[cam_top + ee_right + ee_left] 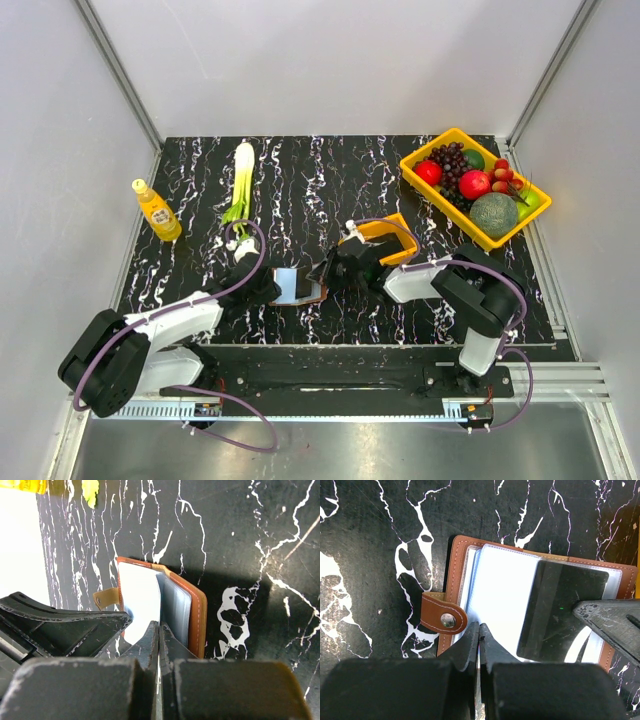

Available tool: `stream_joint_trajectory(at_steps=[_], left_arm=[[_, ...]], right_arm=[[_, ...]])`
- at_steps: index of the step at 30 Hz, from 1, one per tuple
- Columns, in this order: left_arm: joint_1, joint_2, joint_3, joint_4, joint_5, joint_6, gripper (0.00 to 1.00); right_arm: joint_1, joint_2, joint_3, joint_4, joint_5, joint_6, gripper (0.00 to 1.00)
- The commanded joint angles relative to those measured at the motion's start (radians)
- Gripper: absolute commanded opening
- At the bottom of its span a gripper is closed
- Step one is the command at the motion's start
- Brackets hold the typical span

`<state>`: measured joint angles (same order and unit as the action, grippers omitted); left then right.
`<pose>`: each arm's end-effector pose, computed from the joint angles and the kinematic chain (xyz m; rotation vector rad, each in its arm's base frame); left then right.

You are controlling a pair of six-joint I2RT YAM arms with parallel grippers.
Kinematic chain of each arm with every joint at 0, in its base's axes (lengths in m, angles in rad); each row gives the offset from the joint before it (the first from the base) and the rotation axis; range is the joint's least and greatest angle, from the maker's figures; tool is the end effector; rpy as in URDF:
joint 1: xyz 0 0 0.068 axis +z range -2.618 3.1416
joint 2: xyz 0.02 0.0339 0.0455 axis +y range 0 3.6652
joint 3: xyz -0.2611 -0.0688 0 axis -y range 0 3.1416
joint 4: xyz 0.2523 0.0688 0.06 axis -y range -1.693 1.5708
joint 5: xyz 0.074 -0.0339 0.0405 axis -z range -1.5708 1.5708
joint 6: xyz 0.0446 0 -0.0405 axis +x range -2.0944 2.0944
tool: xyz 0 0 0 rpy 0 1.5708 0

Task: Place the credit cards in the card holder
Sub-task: Insert the credit card into the card holder.

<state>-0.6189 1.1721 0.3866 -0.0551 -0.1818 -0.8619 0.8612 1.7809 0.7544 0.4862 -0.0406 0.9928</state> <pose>0.1823 -0.1199 0.1303 -0.3809 2.4170 -0.4660 0.2319 0.2728 0.1231 0.1265 2.3275 1.0841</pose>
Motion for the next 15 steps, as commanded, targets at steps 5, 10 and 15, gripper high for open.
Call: stream_joint_trajectory(at_steps=[5, 10, 15], left_arm=[[0.001, 0.004, -0.02, -0.104, -0.059, 0.014, 0.0], [0.001, 0.004, -0.022, -0.103, -0.058, 0.015, 0.0], [0.001, 0.006, -0.018, -0.104, -0.056, 0.018, 0.0]], right_arm=[[-0.007, 0.008, -0.041, 0.083, -0.004, 0.052, 0.0], [-0.019, 0.011, -0.038, 0.063, -0.013, 0.03, 0.0], [-0.039, 0.04, -0.03, 0.074, -0.051, 0.003, 0.0]])
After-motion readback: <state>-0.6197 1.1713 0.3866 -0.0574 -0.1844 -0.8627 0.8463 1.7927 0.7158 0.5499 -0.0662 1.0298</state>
